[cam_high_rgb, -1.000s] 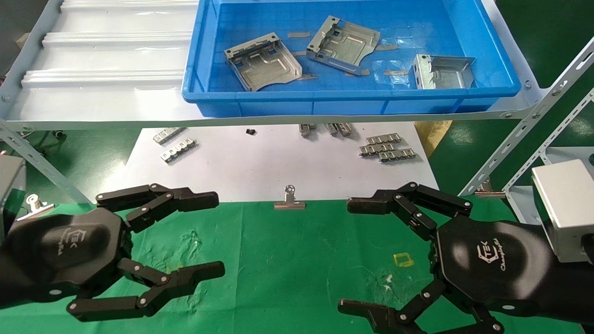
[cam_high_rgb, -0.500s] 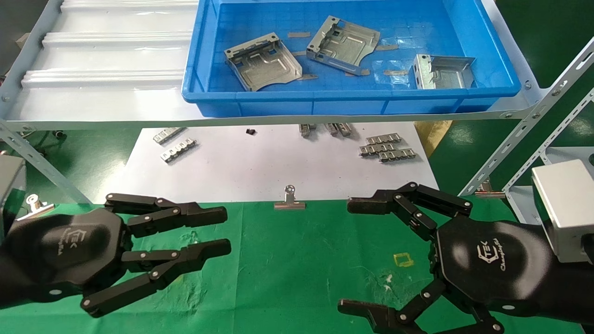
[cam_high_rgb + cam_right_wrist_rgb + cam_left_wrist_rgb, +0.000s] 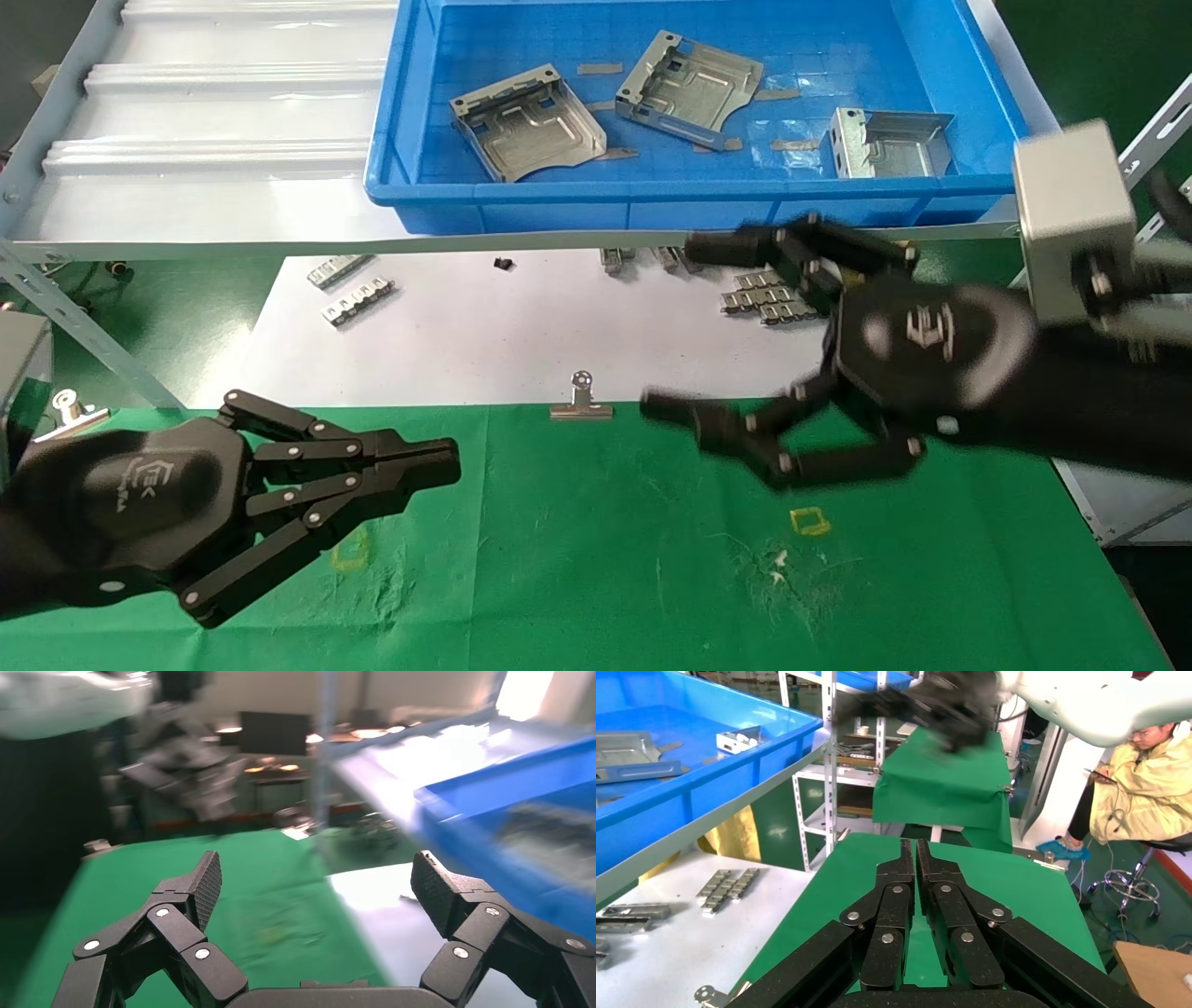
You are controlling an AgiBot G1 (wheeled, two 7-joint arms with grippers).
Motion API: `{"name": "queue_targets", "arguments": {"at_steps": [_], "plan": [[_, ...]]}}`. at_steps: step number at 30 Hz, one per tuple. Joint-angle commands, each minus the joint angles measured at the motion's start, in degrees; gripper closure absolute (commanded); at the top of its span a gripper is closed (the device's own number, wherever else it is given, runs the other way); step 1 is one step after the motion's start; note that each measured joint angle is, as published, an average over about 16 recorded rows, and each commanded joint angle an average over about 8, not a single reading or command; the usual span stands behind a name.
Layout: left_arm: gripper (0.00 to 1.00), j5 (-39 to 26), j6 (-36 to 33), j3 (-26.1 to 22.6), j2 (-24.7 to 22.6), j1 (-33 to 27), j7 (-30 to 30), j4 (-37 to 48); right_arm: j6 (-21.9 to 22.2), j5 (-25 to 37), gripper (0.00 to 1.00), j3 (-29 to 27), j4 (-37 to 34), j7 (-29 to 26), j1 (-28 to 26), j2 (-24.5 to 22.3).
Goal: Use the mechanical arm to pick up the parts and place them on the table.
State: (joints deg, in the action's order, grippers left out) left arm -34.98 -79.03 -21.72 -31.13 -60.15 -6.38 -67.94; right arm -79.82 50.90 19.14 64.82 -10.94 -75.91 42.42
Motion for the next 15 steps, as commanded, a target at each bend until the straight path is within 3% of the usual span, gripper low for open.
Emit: {"name": "queue_targets", "arguments": {"at_steps": [1, 10, 15], "plan": [[1.0, 0.0, 0.0, 0.0, 0.0, 0.0, 0.0, 0.0, 1.49, 2.04, 0.0, 0.68, -2.27, -0.26, -3.56, 1.85], [1.0, 0.0, 0.0, 0.0, 0.0, 0.0, 0.0, 0.0, 9.13, 17.26, 0.0, 7.71, -26.01, 2.34, -23.65, 14.79], [1.0, 0.0, 0.0, 0.0, 0.0, 0.0, 0.0, 0.0, 17.5, 24.03, 0.0, 10.76, -40.33, 5.25, -32.27, 22.69]]}}
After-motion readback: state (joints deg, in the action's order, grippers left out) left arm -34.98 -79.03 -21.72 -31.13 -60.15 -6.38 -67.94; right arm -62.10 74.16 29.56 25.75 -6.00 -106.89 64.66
